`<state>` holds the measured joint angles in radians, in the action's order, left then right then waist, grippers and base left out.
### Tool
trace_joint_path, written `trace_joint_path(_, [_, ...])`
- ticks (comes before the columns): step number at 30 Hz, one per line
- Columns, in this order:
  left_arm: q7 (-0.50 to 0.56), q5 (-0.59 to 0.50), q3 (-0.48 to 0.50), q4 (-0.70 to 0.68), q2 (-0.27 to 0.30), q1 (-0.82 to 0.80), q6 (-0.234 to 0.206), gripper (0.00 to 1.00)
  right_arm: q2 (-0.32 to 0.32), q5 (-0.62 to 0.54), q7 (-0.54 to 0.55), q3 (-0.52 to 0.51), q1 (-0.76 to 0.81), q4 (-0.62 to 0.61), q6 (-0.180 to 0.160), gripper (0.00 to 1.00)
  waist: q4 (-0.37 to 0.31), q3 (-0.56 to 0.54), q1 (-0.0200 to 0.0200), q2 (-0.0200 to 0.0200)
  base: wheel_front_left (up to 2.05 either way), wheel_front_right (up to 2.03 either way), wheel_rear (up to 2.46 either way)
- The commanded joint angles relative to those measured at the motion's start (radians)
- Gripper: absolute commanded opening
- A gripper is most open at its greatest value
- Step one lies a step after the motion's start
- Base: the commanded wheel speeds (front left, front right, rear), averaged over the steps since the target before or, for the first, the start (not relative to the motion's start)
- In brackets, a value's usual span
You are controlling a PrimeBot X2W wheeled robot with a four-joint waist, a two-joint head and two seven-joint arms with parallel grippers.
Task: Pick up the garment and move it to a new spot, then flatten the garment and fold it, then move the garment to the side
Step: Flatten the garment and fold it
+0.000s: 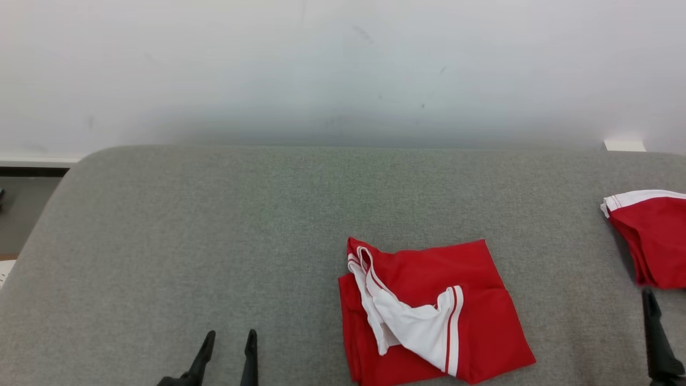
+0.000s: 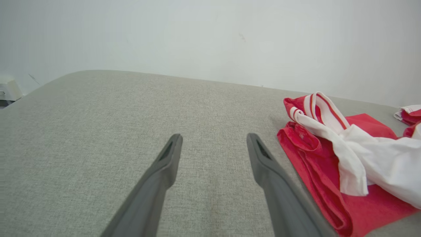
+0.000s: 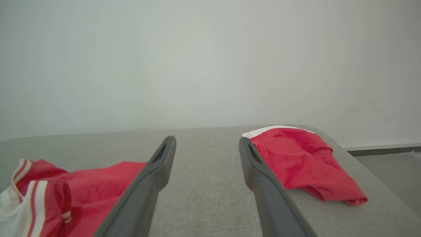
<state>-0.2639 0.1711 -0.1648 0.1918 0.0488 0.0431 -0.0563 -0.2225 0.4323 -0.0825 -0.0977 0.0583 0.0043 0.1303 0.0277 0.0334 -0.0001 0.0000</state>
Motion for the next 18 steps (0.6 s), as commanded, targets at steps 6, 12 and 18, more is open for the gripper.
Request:
trace_joint_path(6, [0.0, -0.036, 0.027, -0.024, 0.004, 0.018, 0.009, 1.0, -0.028, -0.004, -0.048, 0.02, -0.014, 0.056, 0.0, 0.0, 0.014, 0.016, 0.0001, 0.0, 0.0, 0.0, 0.0])
trace_joint_path(12, [0.0, -0.035, 0.033, -0.033, 0.004, -0.01, 0.014, 1.0, -0.052, -0.026, -0.033, 0.197, -0.104, 0.129, 0.0, 0.0, 0.064, 0.061, 0.0001, 0.0, 0.0, 0.0, 0.0])
trace_joint_path(18, [0.0, -0.017, 0.019, -0.03, 0.004, -0.02, 0.005, 1.0, -0.049, -0.021, -0.022, 0.407, -0.202, 0.289, 0.0, 0.0, 0.115, 0.089, 0.0001, 0.0, 0.0, 0.0, 0.0])
